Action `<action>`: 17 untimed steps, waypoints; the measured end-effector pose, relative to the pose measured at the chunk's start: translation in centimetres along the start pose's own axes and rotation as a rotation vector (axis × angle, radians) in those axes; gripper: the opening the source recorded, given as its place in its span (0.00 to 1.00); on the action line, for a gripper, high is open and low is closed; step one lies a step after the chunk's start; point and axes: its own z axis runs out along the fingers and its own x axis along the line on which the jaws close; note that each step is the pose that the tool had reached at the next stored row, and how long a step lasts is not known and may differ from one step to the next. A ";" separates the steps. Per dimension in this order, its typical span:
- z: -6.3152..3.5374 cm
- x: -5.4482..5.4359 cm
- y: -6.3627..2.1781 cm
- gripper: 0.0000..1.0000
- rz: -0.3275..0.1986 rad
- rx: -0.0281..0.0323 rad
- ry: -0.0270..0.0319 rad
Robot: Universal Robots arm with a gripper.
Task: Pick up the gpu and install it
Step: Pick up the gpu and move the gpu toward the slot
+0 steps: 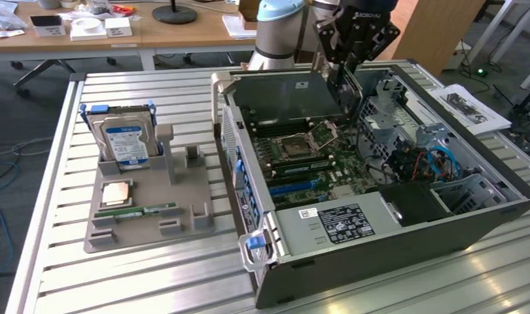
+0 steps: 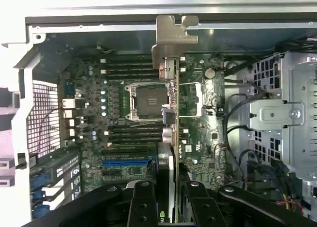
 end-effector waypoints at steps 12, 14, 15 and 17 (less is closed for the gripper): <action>0.18 -3.4 0.31 0.27 0.000 -0.0001 -0.0001; 0.22 -4.0 0.36 0.27 0.000 -0.0001 0.0000; 0.24 -4.3 0.39 0.27 0.000 0.0000 0.0000; 0.27 -4.9 0.43 0.27 0.000 0.0001 0.0000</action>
